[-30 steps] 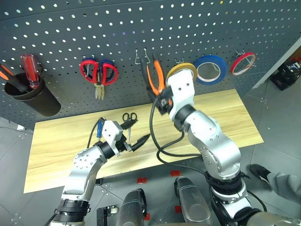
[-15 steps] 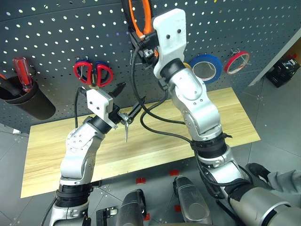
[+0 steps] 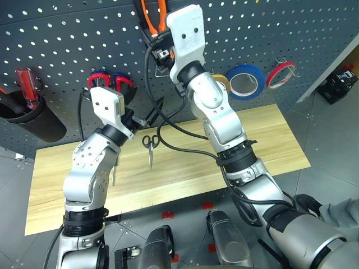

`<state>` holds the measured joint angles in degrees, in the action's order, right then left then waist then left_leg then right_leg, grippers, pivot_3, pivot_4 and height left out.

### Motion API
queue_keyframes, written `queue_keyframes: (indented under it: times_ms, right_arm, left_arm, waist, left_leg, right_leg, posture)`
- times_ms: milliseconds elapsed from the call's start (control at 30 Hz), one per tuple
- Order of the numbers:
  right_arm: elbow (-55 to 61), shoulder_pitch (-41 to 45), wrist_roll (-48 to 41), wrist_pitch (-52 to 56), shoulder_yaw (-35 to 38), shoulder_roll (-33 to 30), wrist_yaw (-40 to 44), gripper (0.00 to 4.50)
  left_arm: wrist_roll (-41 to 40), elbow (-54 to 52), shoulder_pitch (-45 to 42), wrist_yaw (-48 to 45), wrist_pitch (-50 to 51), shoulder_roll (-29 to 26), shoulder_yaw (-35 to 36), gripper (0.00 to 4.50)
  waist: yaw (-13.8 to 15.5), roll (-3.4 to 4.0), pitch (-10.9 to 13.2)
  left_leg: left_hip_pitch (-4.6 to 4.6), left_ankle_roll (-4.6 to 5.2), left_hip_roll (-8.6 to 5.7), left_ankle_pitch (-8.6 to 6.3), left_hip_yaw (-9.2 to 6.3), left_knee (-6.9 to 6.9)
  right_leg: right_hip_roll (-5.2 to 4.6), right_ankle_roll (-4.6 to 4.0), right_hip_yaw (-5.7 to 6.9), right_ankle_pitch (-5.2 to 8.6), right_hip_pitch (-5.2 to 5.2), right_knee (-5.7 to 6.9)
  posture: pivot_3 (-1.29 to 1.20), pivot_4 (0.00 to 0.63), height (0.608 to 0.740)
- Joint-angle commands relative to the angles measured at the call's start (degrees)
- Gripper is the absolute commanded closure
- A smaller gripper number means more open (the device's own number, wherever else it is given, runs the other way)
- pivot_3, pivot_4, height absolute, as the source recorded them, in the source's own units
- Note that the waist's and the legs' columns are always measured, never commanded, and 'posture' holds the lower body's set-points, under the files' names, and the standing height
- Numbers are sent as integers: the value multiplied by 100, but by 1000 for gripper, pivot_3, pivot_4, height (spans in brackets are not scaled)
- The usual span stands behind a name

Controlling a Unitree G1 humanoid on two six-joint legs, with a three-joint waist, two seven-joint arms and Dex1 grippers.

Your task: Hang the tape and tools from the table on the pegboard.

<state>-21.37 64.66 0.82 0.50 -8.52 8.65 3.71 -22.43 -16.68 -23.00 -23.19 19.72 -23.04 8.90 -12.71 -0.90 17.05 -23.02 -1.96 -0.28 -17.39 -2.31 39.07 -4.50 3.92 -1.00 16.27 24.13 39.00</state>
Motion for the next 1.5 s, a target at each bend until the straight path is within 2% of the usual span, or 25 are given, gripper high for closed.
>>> queue_keyframes:
  times_ms: [33, 400, 633, 733, 800, 933, 1033, 1200, 1267, 1367, 1500]
  right_arm:
    - [-382, 374, 110, -780, 45, 121, -105, 1806]
    - [-2251, 495, 322, -1797, 200, 76, -504, 1806]
    - [-2097, 64, 416, -1734, 102, 56, -428, 1807]
    - [-1723, -196, 375, -1419, 69, 87, -268, 1807]
    - [-1412, -400, 371, -1186, 43, 89, -206, 1086]
    - [-675, -799, 347, -697, -20, 54, -39, 36]
    - [229, -1184, 250, -52, -138, -20, 284, 36]
    - [2368, -2263, -147, 1699, -542, -396, 1147, 36]
    - [3056, -2671, -353, 2415, -601, -566, 1353, 12]
    - [3823, -3136, -502, 3250, -731, -934, 1616, 12]
    - [4252, -3470, -758, 4305, -850, -1297, 1862, 12]
  left_arm:
    - [104, -18, -100, 47, -70, -25, 4, 272]
    - [404, 121, -114, 173, -178, 40, -63, 272]
    - [516, 201, -27, 278, -136, 149, -78, 272]
    - [581, 223, 25, 356, -71, 183, -96, 272]
    - [593, 250, 60, 354, -49, 191, -97, 272]
    - [644, 308, 128, 355, 42, 156, -140, 272]
    - [760, 361, 201, 490, 408, 86, -170, 272]
    - [900, 391, 393, 488, 727, 25, -290, 272]
    - [945, 423, 460, 477, 846, -6, -339, 136]
    - [922, 527, 554, 529, 1175, -10, -305, 136]
    - [902, 829, 575, 690, 1852, 61, -277, 136]
  waist:
    - [-1, 0, 0]
    - [3, -5, -7]
    - [24, -6, -10]
    - [40, -6, -10]
    - [48, -8, -11]
    - [68, -8, -11]
    - [64, -8, -11]
    - [79, -8, -12]
    - [122, -8, -12]
    - [160, -9, -12]
    - [164, -10, -13]
  left_leg:
    - [0, 0, 0, 0, 1, 0]
    - [4, -5, 3, 3, 6, 5]
    - [5, -6, 2, 4, 5, 17]
    - [3, -6, 2, 4, 5, 17]
    - [3, -6, 2, 4, 4, 17]
    - [3, -6, 1, 4, 4, 16]
    - [2, -6, 1, 4, 3, 15]
    - [2, -6, 1, 4, -2, 8]
    - [2, -6, 1, 4, -3, 7]
    - [1, -5, -2, 3, -4, 10]
    - [2, -2, -5, 2, -6, 12]
  right_leg:
    - [0, 0, 0, 0, 0, 0]
    - [-1, 0, -1, 0, -3, 3]
    - [-3, 0, -1, 0, -6, 4]
    - [-3, 0, -1, 0, -6, 6]
    - [-4, 0, 1, 0, -6, 6]
    - [-4, 0, 0, 0, -6, 5]
    - [-4, 0, -1, 0, -4, 6]
    - [-2, 0, 0, 0, -4, 6]
    - [-2, 0, 0, 0, -4, 5]
    - [-3, 0, -3, 0, -4, -1]
    - [-3, 0, -4, 0, -4, -2]
  posture:
    - [-205, 258, 740]
    - [-179, 256, 740]
    - [-185, 262, 740]
    - [-193, 265, 740]
    - [-198, 267, 740]
    - [-204, 269, 740]
    - [-204, 269, 740]
    - [-204, 271, 740]
    - [-204, 271, 740]
    - [-209, 273, 740]
    - [-222, 279, 740]
